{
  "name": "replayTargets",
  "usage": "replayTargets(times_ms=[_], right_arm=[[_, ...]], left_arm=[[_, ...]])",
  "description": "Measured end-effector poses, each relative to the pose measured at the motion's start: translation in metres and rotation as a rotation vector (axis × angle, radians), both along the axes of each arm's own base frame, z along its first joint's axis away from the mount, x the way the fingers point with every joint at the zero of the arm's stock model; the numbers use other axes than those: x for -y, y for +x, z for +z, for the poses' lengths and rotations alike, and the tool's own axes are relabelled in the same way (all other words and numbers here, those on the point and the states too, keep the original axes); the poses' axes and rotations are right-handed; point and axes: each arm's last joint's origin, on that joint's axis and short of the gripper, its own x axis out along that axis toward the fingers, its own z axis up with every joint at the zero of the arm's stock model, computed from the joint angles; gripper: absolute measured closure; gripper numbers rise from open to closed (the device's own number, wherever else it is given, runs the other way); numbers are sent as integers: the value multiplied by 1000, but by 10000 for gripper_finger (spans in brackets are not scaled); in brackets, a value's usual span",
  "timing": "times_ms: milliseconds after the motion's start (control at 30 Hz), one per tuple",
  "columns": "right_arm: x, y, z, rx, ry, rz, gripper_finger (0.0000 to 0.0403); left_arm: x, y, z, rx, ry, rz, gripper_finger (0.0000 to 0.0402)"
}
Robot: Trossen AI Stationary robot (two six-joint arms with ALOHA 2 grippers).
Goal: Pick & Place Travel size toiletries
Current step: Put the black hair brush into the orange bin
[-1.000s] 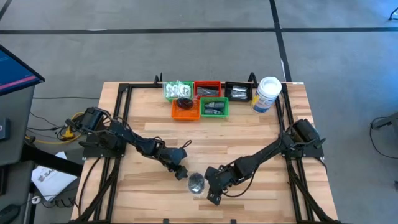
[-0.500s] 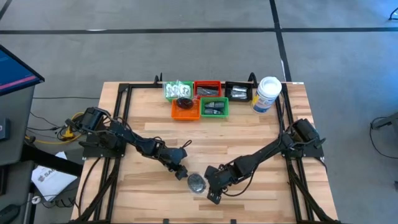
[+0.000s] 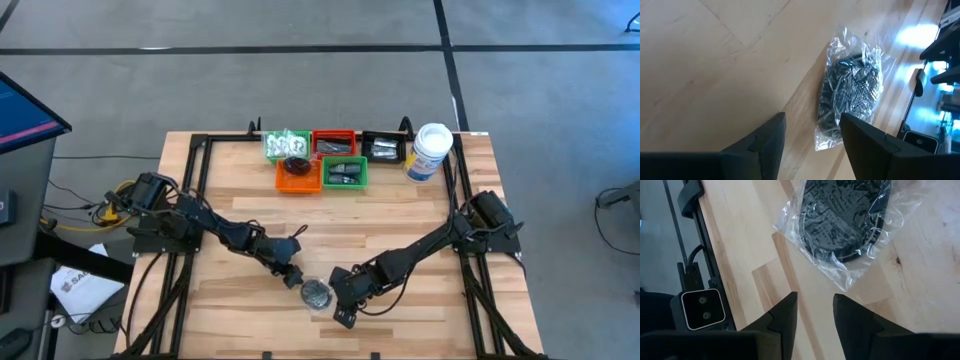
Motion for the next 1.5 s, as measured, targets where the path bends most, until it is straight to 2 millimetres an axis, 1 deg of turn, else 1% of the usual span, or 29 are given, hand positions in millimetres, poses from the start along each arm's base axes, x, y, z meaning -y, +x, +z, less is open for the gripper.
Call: replayTargets(times_ms=[133,267,367,633,733,833,1000,1167,1267,1500], right_arm=[[0,0,0,0,0,0,285],[0,0,0,0,0,0,285],[1,1,0,-1,0,-4,285],[12,4,-1,-24,-1,-56,285],[16,5,-1,-34,-1,-71,285],[15,5,-1,-35,0,-70,285],[10,2,-2,-39,2,-54,285],[6,4,-17,-80,27,-47,285],[5,3,-19,-89,30,-45,285],[11,6,-19,-88,19,-61,285]], left_arm=[[8,-2,0,-16,-34,25,215],[20,-7,0,-45,-84,45,215],[27,-9,0,-45,-83,56,215],[23,-3,4,9,-98,85,215],[27,-3,6,26,-123,105,215],[35,-7,6,27,-122,107,215],[35,-6,-3,-7,-120,127,215],[38,-4,-9,-9,-117,121,215],[36,-3,-9,-5,-118,118,215],[30,1,-9,11,-130,109,215]])
